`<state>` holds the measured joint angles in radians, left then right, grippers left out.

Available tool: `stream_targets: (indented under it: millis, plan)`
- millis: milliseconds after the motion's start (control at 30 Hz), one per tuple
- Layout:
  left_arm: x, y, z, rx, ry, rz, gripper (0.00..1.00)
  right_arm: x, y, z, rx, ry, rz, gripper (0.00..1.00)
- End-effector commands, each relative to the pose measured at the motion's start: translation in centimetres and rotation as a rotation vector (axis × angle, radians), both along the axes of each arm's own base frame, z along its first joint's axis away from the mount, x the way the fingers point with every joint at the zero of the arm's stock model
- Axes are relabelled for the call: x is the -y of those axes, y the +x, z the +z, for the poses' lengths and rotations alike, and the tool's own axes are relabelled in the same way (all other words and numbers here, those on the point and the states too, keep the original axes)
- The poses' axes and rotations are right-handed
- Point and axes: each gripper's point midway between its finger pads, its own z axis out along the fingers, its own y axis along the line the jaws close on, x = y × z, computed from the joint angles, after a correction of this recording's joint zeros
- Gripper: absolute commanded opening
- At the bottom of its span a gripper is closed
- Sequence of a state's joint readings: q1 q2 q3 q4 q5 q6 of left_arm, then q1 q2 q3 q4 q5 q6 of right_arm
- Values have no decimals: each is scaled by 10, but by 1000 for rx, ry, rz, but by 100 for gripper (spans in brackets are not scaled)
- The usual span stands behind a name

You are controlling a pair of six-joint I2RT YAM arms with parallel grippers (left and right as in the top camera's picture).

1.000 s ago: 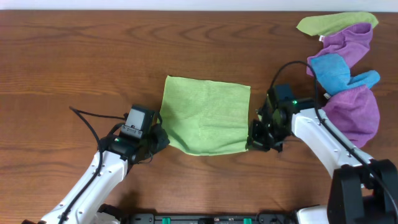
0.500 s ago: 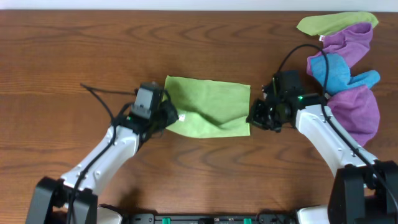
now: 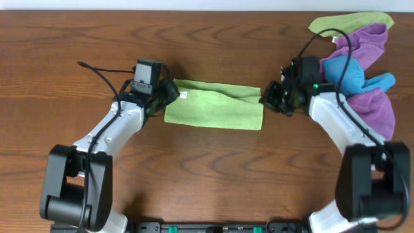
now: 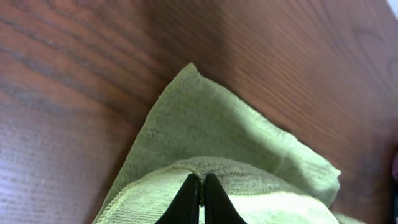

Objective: Fold the cloth
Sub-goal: 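Lift both edges and fold the near half toward the far edge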

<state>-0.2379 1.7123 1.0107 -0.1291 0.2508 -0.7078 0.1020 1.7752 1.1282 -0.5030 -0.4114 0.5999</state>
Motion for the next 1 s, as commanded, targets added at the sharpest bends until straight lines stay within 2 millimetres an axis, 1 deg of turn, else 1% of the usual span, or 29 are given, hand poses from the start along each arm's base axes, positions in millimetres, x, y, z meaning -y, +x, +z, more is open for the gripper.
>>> stream_targets:
  millis: [0, 133, 267, 333, 500, 600, 733, 800, 967]
  plan:
    - [4, 15, 12, 39, -14, -11, 6, -1, 17, 3, 5, 16, -16, 2]
    - [7, 29, 13, 55, -3, -29, 6, -2, 29, 3, 16, 18, -16, 2]
    - [10, 43, 12, 58, -2, -29, 6, -2, 44, 12, 74, 25, -34, 2]
    - [9, 50, 13, 63, -1, -23, 6, -3, 51, 15, 106, 29, -34, 2]
    - [3, 62, 18, 74, -5, -6, 6, -1, 61, 18, 145, 33, -46, 2]
    - [0, 59, 16, 56, 9, -14, 6, -4, 60, 19, 143, 47, -38, 2]
    - [2, 42, 5, -17, 17, -56, 6, -11, 41, 13, 58, 85, -13, 2]
    - [3, 33, 1, -56, 14, -72, 6, -10, 32, 8, 16, 83, -14, 2]
    - [-1, 15, 0, -108, 45, -113, 6, -8, 17, 1, -46, 67, 7, 2]
